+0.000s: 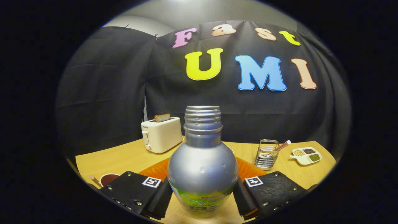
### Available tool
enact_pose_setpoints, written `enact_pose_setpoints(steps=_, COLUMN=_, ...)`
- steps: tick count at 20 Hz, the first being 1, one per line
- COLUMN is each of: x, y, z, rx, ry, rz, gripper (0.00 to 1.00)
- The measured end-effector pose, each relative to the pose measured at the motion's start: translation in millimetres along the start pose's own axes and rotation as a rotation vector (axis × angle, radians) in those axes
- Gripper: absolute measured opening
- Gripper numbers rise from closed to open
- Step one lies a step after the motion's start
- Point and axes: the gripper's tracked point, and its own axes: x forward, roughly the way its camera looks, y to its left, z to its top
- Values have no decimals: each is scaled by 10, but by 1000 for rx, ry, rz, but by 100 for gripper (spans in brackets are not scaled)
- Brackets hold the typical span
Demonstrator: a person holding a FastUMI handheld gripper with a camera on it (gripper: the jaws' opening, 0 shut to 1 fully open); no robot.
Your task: Take the bottle from table, then pour the juice into the cup, finally place the bottle on the coaster
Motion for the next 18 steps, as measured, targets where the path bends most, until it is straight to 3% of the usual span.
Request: enact_pose_setpoints(steps=18, x=378, y=-80, z=-407, rx=29, ry=-6, rz=-48, gripper=83)
